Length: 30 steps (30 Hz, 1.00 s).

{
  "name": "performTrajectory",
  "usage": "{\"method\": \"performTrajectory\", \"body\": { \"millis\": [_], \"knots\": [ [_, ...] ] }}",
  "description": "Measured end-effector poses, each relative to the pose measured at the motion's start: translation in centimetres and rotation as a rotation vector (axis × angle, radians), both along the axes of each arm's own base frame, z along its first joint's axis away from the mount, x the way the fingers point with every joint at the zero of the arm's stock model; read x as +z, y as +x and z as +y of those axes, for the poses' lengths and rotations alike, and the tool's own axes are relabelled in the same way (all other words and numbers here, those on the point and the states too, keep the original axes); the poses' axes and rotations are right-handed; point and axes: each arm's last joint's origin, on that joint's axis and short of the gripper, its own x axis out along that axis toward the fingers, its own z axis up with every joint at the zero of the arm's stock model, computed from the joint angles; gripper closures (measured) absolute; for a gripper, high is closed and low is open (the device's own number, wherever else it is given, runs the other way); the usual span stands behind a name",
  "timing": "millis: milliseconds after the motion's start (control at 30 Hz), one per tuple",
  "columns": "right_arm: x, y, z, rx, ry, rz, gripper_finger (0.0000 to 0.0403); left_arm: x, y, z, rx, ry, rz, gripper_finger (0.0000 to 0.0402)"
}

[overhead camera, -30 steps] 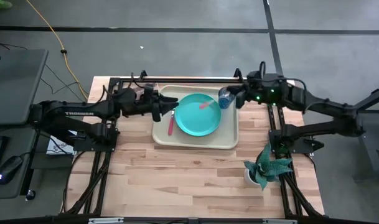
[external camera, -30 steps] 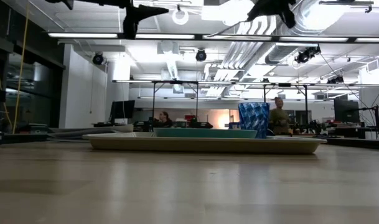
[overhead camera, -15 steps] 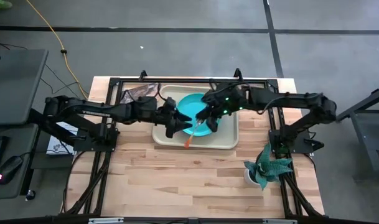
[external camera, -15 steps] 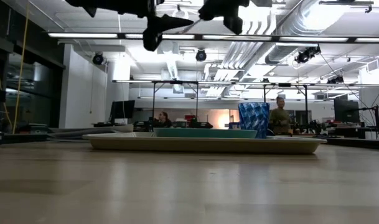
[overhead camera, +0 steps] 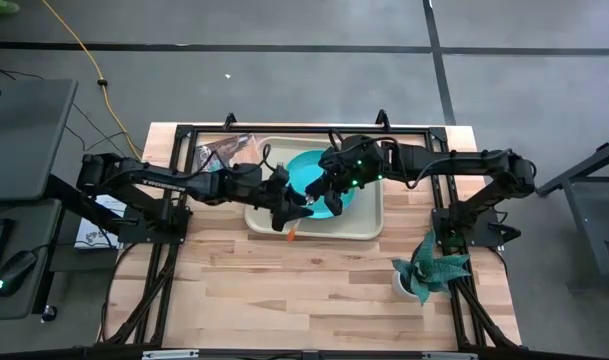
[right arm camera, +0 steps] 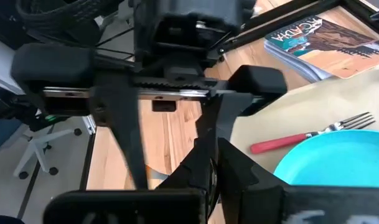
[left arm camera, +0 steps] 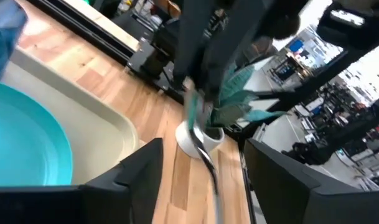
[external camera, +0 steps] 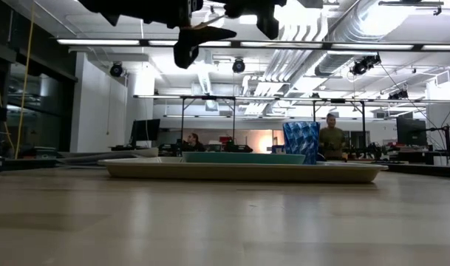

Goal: Pick and place plate/cup/fork/spoon on tray
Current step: Put the orange spoon on the gray tray

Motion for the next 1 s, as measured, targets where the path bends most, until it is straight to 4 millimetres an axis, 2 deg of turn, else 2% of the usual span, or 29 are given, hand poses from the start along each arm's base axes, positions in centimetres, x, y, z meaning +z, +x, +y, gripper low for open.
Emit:
{"method": "performTrajectory", "body": {
  "millis": [133, 300, 333, 467, 567, 733, 867, 1000],
  "knots": [
    [0.0, 0.0, 0.0, 0.003, 0.000, 0.004, 0.0403, 0.1, 0.0, 0.2, 0.009, 0.019, -0.007, 0.0246],
    [-0.1, 0.0, 0.1, 0.027, 0.012, 0.005, 0.0403, 0.1, 0.0, 0.5, 0.017, 0.020, -0.012, 0.0370],
    [-0.1, 0.0, 0.1, 0.028, 0.008, 0.006, 0.0403, 0.1, -0.1, 0.7, 0.021, 0.016, -0.010, 0.0385],
    [-0.1, -0.1, 0.0, 0.017, -0.005, 0.013, 0.0402, 0.0, -0.1, 0.9, 0.023, 0.010, -0.003, 0.0392],
    [-0.1, -0.2, 0.0, -0.002, -0.007, 0.018, 0.0385, -0.1, -0.4, 1.4, 0.023, 0.014, 0.025, 0.0399],
    [1.2, -2.1, -0.5, -0.069, -0.054, 0.030, 0.0313, -0.3, -2.1, 2.8, 0.041, 0.019, 0.145, 0.0401],
    [1.6, -4.1, -1.3, -0.141, -0.103, 0.108, 0.0252, -0.1, -4.1, 3.3, 0.062, 0.035, 0.222, 0.0401],
    [2.2, -6.4, -2.1, -0.196, -0.116, 0.173, 0.0217, -1.3, -6.5, 3.1, 0.164, 0.007, 0.251, 0.0401]
  ]
}}
